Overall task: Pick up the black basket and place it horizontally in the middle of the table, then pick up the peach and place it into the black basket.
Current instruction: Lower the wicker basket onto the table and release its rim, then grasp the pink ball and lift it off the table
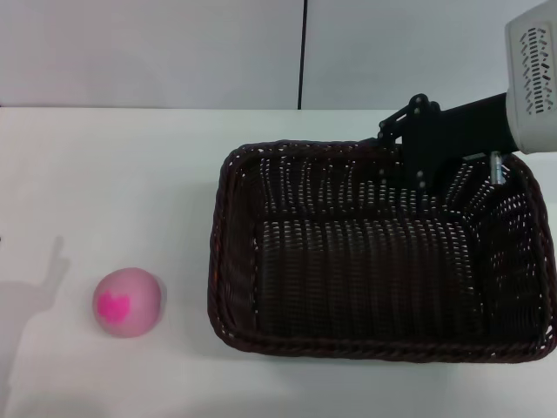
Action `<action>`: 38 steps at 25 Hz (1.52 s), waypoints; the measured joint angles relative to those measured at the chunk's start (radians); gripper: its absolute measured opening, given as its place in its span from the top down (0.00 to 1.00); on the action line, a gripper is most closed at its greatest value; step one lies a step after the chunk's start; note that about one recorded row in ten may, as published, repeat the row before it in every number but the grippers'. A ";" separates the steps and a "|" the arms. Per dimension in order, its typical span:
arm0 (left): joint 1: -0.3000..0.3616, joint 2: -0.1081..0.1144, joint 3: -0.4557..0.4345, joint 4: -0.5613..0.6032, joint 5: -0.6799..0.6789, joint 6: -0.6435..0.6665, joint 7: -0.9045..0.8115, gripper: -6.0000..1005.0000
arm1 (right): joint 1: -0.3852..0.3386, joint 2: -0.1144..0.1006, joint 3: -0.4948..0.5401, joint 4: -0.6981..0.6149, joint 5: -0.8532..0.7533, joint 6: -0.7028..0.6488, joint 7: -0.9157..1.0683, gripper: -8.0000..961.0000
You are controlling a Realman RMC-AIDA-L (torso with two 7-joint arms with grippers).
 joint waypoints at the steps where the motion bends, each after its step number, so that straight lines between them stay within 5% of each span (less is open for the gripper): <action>1: -0.001 0.000 0.000 0.000 0.000 0.000 0.000 0.18 | -0.002 0.000 0.000 0.000 0.003 0.003 0.000 0.81; 2: -0.004 0.000 0.000 0.000 0.000 0.000 0.000 0.18 | -0.005 0.001 0.000 0.001 0.010 0.004 -0.001 0.80; 9: -0.009 0.002 -0.001 0.000 -0.001 -0.001 -0.002 0.18 | -0.022 0.000 0.002 -0.009 0.053 0.002 -0.001 0.37; 15: -0.052 0.013 0.056 0.128 0.002 0.035 -0.222 0.18 | -0.115 -0.003 0.029 -0.076 0.276 -0.043 0.007 0.37; 21: -0.144 0.014 0.295 0.454 0.003 0.159 -0.548 0.18 | -0.293 0.002 0.075 -0.041 0.736 -0.041 -0.038 0.37; 24: -0.165 0.015 0.401 0.559 0.002 0.172 -0.624 0.18 | -0.407 0.007 0.059 0.096 1.063 -0.057 -0.193 0.37; 29: -0.175 0.014 0.571 0.630 0.003 0.169 -0.661 0.18 | -0.472 0.005 0.062 0.348 1.349 -0.185 -0.345 0.37; 38: -0.164 0.008 0.705 0.634 0.002 0.097 -0.626 0.18 | -0.484 0.003 0.079 0.643 1.560 -0.349 -0.493 0.37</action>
